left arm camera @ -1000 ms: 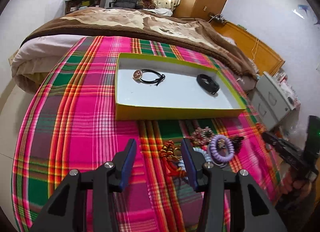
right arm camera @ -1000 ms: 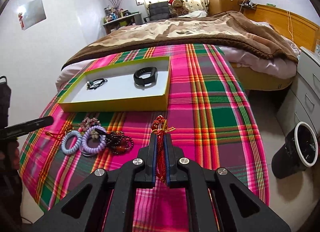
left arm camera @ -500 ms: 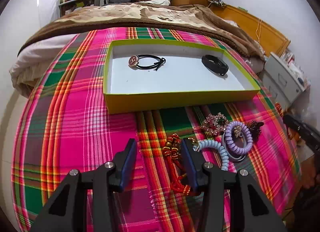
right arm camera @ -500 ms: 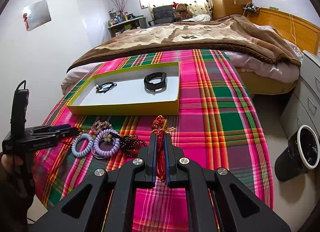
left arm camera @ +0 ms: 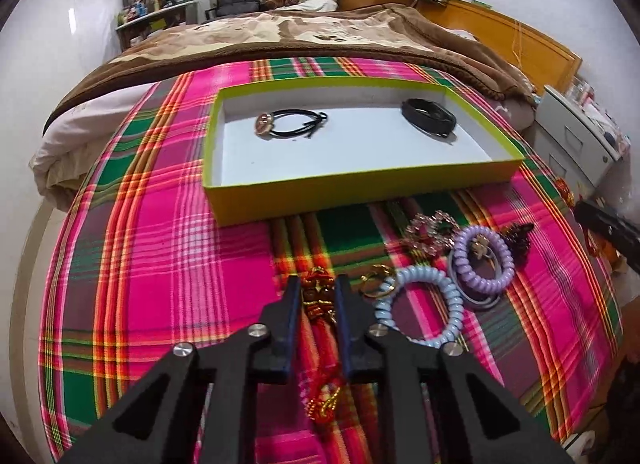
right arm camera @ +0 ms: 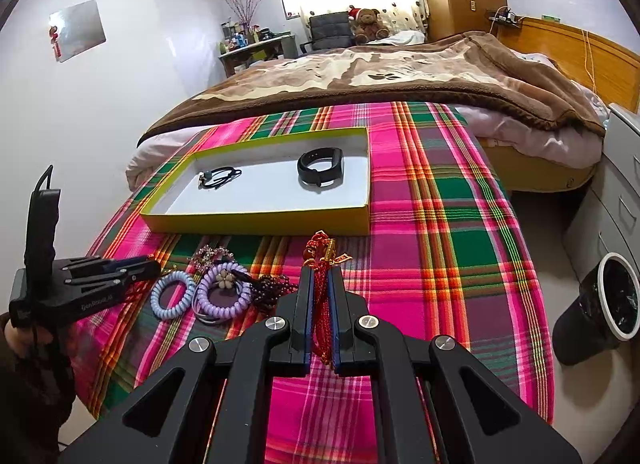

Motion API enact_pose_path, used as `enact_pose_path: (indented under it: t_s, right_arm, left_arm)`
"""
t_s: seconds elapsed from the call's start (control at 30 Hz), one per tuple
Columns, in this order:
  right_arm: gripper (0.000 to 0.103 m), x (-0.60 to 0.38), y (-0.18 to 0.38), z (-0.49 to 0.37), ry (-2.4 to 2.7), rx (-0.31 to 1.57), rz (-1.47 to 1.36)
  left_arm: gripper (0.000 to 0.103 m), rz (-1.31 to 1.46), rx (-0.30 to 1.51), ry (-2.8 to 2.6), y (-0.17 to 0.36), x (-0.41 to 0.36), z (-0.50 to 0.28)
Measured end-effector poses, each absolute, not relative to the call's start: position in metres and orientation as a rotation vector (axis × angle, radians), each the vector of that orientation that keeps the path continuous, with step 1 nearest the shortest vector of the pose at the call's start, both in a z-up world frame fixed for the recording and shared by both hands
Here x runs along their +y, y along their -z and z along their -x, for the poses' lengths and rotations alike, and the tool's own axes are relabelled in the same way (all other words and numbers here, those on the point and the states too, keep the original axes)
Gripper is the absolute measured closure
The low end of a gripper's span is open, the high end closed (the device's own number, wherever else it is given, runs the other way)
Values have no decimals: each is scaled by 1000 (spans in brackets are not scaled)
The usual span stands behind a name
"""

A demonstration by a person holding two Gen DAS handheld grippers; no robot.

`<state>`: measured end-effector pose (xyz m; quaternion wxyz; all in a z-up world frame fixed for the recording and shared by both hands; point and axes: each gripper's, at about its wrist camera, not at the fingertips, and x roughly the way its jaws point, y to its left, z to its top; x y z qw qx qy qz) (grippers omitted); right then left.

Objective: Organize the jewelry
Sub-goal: 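Grasp the red beaded tassel with the left gripper, then carry the red tassel with the right gripper while the left carries the beaded tassel into the tray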

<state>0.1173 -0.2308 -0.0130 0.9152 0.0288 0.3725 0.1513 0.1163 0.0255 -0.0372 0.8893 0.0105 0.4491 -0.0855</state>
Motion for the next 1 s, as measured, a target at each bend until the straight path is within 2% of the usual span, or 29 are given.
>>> enact_pose_path:
  t_s: [0.73,1.0]
  right_arm:
    - [97,-217,-4,-122,-328,736,-46]
    - [97,-201,-23,-152,-352,719,-29]
  left_arm:
    - [86,88,859,189,10,53,-118]
    - [86,86,807,180,-16,58,-138]
